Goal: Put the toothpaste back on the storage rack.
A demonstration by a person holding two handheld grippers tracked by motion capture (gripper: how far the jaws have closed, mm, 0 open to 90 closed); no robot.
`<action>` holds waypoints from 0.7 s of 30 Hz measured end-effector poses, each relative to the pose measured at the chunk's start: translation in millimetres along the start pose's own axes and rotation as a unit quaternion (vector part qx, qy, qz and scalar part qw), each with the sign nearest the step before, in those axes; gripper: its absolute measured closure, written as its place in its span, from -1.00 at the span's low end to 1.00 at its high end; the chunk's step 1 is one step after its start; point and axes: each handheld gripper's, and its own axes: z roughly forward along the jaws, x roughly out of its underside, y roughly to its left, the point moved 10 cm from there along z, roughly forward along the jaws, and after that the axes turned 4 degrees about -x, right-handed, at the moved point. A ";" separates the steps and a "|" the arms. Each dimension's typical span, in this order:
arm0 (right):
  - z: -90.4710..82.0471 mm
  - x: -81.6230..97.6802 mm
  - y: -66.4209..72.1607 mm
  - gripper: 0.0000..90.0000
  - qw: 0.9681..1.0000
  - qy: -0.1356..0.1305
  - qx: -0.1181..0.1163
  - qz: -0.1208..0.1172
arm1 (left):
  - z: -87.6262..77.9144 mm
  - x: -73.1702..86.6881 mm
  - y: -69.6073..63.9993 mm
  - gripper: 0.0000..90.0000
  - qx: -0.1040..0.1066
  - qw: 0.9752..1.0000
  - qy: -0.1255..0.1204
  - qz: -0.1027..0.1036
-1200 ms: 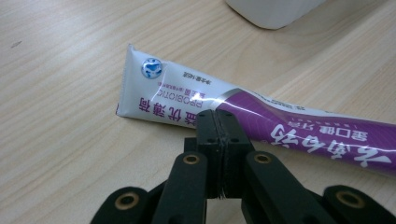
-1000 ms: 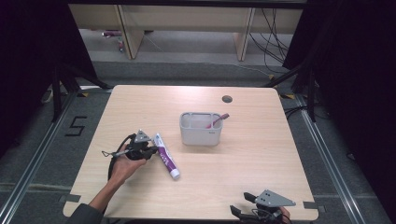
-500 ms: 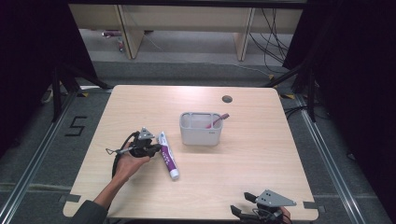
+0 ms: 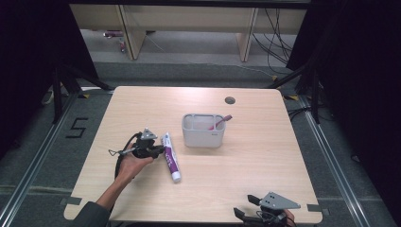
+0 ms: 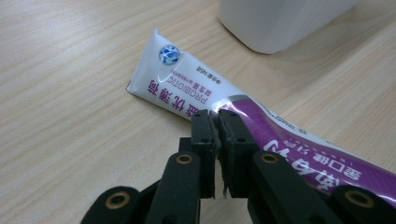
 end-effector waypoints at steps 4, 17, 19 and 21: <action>0.9 0.0 2.2 -0.34 1.000 -0.004 -0.003 0.015 | -1.9 -0.5 -1.3 0.79 0.007 1.000 0.001 -0.011; -0.3 0.0 -0.4 -0.34 1.000 0.000 0.000 -0.001 | -13.8 -4.0 -14.0 0.20 0.035 0.996 0.040 -0.070; 0.0 -0.8 -1.4 -0.34 1.000 -0.004 0.004 -0.004 | -14.9 -3.8 -14.5 0.13 0.032 0.995 0.052 -0.073; 0.7 -0.1 1.4 -0.34 1.000 -0.001 -0.006 0.003 | -15.2 -5.1 -16.5 0.11 0.038 0.994 0.055 -0.081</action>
